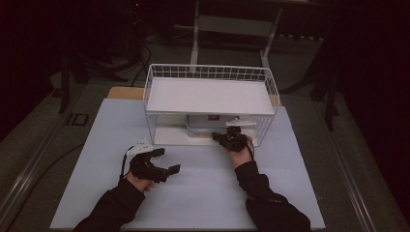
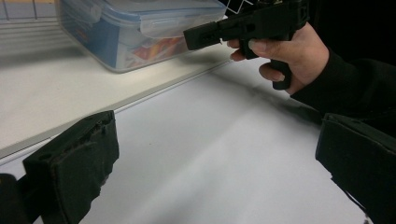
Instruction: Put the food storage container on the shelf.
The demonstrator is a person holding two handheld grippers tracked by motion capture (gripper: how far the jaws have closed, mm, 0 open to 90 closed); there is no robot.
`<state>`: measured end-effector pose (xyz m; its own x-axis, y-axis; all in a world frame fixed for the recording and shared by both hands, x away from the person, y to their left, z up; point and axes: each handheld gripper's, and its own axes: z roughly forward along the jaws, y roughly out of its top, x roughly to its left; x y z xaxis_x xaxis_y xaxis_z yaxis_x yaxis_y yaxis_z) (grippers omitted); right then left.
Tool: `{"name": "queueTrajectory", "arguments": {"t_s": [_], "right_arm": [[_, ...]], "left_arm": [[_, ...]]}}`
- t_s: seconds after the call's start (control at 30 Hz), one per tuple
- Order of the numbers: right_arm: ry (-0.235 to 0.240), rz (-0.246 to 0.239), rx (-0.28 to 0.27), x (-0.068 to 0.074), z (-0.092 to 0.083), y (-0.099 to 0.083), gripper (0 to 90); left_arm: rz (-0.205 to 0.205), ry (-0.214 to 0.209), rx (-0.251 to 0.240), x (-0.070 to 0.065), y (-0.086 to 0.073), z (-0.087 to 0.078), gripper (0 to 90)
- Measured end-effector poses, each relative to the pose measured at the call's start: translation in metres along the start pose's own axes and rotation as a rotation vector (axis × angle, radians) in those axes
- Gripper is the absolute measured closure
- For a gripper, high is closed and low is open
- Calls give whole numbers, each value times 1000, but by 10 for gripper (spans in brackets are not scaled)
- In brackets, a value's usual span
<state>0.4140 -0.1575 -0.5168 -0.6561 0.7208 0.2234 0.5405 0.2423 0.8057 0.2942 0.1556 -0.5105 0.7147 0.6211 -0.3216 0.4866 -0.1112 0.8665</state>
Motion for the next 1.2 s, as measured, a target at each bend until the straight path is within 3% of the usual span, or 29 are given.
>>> {"name": "queueTrajectory", "arguments": {"t_s": [0.2, 0.3, 0.53, 0.63, 0.67, 0.73, 0.77, 0.9, 1.2], "right_arm": [[7, -10, 0, 3, 2, 1, 894], [16, -3, -3, 7, 0, 0, 850], [37, -31, -24, 20, -15, -6, 485], [83, -25, -26, 22, -22, -9, 356], [83, -25, -26, 22, -22, -9, 356], [120, -63, -36, 25, -33, -16, 271], [144, -55, -42, 25, -35, -17, 246], [174, -59, -63, 25, -48, -24, 171], [174, -84, -69, 23, -76, -42, 160]], "left_arm": [[4, 2, 6, 0, -1, 1, 0], [12, 1, 3, -2, 0, 0, 0], [13, -5, 0, -4, 1, 0, 0], [12, -6, 1, -3, 1, 1, 0], [12, -6, 1, -3, 1, 1, 0], [9, -8, 6, -3, 0, 2, 0], [11, -9, 5, -4, 0, 2, 0], [29, -10, 9, -7, -1, 2, 0], [43, -14, 11, -10, -2, 2, 0]]}}
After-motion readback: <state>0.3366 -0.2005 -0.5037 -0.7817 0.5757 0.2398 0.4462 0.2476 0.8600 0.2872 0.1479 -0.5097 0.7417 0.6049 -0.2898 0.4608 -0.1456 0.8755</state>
